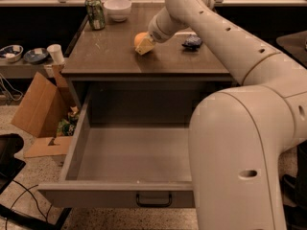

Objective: Pick orange from top drawer and place on counter

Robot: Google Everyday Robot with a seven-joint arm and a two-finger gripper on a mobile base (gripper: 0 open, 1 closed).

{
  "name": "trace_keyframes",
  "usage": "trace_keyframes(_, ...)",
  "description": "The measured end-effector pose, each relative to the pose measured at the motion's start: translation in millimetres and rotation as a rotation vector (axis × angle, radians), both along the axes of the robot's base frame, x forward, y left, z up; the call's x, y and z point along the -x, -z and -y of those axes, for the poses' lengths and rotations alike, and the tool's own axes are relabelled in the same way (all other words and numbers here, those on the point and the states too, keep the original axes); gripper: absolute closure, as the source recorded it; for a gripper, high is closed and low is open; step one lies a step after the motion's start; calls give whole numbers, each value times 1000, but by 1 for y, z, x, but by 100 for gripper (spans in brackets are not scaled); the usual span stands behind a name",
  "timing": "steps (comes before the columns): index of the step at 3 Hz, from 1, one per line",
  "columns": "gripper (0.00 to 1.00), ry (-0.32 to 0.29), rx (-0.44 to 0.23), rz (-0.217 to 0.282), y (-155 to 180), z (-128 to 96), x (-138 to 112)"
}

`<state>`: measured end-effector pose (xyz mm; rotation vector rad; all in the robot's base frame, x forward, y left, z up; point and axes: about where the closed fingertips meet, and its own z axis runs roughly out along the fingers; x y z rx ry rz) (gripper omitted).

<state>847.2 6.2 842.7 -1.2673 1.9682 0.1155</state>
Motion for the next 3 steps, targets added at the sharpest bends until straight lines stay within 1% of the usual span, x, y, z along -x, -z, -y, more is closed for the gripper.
trace_keyframes(1,27,0,0,0,0,0,0)
trace_keyframes(2,5,0,0,0,0,0,0)
trace_keyframes(3,0,0,0,0,0,0,0)
